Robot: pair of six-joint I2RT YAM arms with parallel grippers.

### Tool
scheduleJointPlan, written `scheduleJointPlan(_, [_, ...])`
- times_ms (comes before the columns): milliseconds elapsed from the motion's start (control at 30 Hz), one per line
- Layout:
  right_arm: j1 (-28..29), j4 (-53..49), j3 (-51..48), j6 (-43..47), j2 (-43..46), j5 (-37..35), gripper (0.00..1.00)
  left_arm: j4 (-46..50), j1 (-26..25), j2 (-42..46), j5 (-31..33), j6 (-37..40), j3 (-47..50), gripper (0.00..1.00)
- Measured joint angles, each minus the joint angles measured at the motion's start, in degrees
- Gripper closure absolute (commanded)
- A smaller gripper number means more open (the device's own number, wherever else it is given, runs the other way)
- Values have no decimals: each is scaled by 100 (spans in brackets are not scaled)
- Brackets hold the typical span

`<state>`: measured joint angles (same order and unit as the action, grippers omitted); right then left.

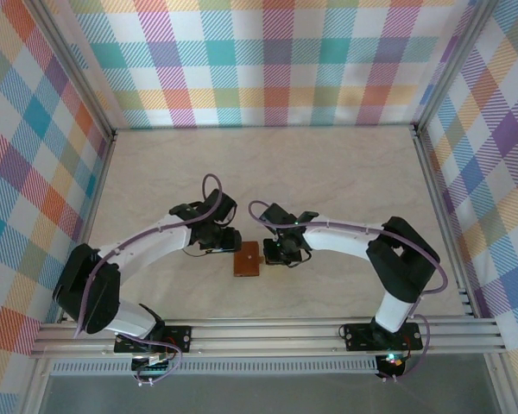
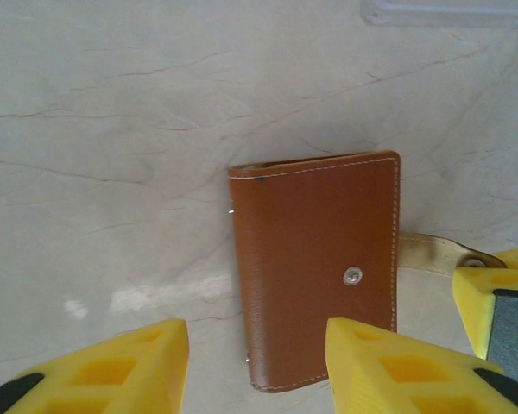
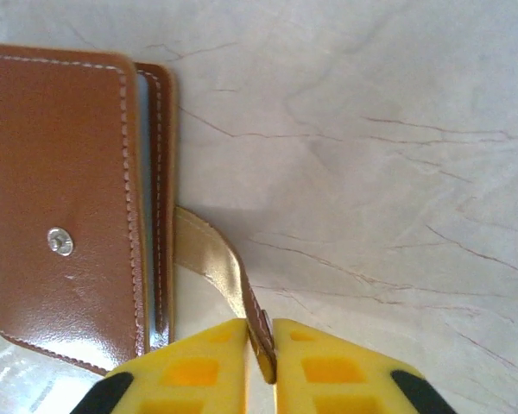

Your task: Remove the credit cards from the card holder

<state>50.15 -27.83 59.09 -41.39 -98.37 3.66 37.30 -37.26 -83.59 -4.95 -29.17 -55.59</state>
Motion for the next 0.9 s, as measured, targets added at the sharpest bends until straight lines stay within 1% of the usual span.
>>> scheduleJointPlan(100, [-50,243,-203,4,63,85,91,-37,-190,-258,15,-46,-146,44])
scheduleJointPlan(333, [-243,890,-748,-79,111,553,92,-98,-675,-951,103,-164,-518,31])
scheduleJointPlan(367, [-280,962,-798,-118,116,625,92,-98,-706,-1034,140,-173,-579,25])
scheduleJointPlan(433, [-332,1073,-866,-177,142,732,92,-79,-748,-1185,236,-210,-699,19])
scheduleJointPlan(700, [-446,1307,-1027,-321,179,955,92,92,-800,-1591,573,-258,-1008,12])
scheduleJointPlan(900, [-511,1388,-1078,-402,184,1080,92,157,-855,-1827,599,-258,-1034,13])
